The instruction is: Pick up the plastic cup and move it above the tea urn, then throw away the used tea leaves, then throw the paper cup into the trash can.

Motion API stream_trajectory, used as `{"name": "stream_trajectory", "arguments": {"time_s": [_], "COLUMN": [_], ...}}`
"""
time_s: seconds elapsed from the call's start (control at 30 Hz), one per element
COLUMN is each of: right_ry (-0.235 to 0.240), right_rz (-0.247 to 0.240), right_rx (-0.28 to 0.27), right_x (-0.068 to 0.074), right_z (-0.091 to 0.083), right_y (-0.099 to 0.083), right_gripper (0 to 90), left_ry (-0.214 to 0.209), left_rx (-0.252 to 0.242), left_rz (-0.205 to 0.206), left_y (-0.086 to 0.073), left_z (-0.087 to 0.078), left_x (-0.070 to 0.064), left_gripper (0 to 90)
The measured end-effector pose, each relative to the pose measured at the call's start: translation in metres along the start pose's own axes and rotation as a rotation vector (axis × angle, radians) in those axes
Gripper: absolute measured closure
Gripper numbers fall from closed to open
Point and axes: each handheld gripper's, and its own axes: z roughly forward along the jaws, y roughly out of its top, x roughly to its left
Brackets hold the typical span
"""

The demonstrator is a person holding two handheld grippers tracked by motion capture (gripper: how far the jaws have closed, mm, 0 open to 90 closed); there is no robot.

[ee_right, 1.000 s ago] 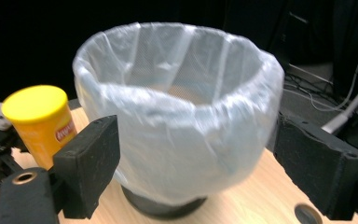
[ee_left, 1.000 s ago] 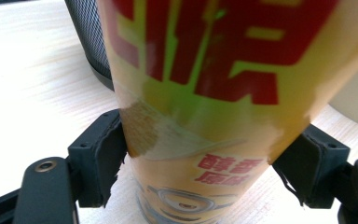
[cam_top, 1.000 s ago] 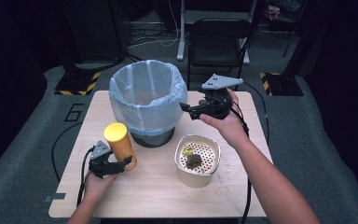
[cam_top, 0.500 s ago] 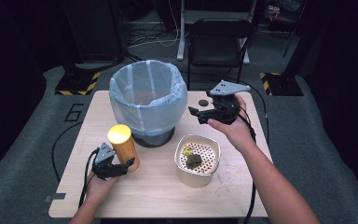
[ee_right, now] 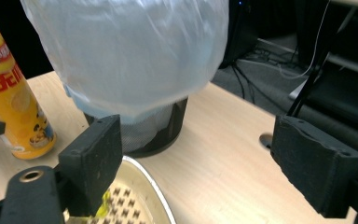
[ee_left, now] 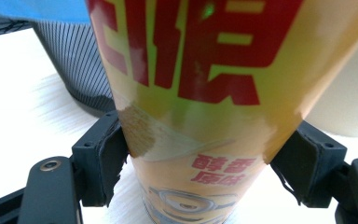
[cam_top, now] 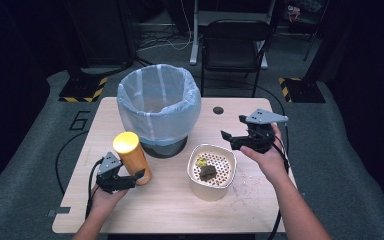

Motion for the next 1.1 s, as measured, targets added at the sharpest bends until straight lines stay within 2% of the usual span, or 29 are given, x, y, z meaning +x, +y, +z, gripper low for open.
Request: {"name": "stream_trajectory", "arguments": {"time_s": [0.1, 0.33, 0.4, 0.5, 0.53, 0.6, 0.67, 0.73, 0.97, 1.1], "right_ry": [-0.040, -0.068, -0.083, -0.083, -0.077, -0.091, -0.107, -0.112, -0.127, -0.128], "right_rz": [0.026, 0.062, 0.050, 0.073, 0.081, 0.088, 0.086, 0.093, 0.118, 0.126], "right_rx": [0.030, 0.037, 0.047, 0.036, 0.035, 0.043, 0.050, 0.069, 0.062, 0.061], "right_x": [-0.005, -0.008, -0.007, -0.006, -0.007, -0.009, -0.010, -0.014, -0.019, -0.021], "right_z": [-0.003, -0.010, -0.012, -0.013, -0.013, -0.012, -0.012, -0.012, -0.017, -0.019], "right_y": [-0.021, -0.042, -0.047, -0.055, -0.058, -0.068, -0.072, -0.078, -0.085, -0.089], "right_gripper": [18.5, 22.0, 22.2, 23.3, 23.4, 23.7, 23.7, 23.7, 23.8, 23.8], "left_ry": [-0.006, -0.016, -0.018, -0.020, -0.026, -0.026, -0.027, -0.025, -0.030, -0.053], "left_rx": [0.002, -0.002, 0.003, -0.004, -0.006, -0.015, -0.008, -0.020, -0.030, -0.024], "left_rz": [-0.001, -0.014, -0.017, -0.013, -0.024, -0.022, -0.011, -0.018, -0.002, -0.009], "left_y": [0.008, 0.022, 0.029, 0.038, 0.042, 0.049, 0.058, 0.066, 0.098, 0.113], "left_z": [-0.005, -0.012, -0.015, -0.019, -0.022, -0.025, -0.029, -0.032, -0.046, -0.051], "left_x": [0.001, 0.001, 0.000, 0.000, -0.001, -0.001, 0.000, -0.001, 0.000, 0.000], "left_gripper": [23.9, 23.9, 24.0, 24.0, 24.0, 24.0, 24.0, 24.0, 24.0, 24.0]}}
